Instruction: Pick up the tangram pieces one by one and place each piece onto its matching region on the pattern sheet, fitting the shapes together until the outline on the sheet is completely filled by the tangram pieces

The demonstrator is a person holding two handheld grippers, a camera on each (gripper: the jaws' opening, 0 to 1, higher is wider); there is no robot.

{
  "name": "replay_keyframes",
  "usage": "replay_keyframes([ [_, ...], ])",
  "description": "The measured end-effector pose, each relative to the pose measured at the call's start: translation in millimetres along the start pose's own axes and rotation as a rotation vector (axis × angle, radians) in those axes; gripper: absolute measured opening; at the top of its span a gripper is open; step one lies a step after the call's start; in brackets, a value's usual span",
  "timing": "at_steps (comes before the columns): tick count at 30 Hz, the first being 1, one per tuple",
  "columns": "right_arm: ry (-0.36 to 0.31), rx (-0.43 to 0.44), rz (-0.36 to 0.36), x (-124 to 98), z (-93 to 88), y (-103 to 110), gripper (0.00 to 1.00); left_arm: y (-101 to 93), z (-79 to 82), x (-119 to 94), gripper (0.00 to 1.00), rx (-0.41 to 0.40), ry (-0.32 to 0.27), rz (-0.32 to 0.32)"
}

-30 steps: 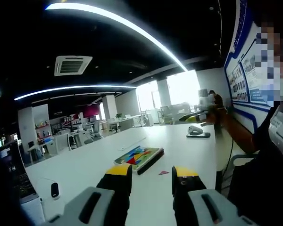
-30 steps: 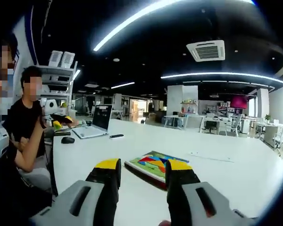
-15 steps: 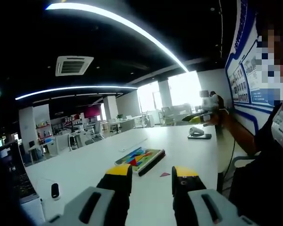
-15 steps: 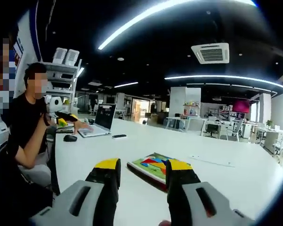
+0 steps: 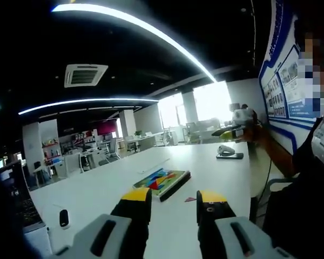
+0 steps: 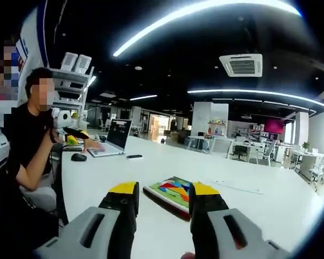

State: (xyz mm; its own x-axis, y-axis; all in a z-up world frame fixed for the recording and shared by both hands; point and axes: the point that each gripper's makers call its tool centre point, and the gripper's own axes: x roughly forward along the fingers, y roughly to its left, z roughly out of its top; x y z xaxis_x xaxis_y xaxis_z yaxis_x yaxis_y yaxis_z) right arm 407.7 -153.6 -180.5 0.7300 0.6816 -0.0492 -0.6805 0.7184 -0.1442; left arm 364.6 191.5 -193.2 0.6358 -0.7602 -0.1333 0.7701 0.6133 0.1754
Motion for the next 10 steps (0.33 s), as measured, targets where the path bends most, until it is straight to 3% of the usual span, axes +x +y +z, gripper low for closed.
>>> replay_keyframes([
  [10, 0.018, -0.008, -0.006, 1.5, -3.5, 0.2, 0.37, -0.6, 0.6, 1.0, 0.35, 0.002, -0.003, 0.003],
])
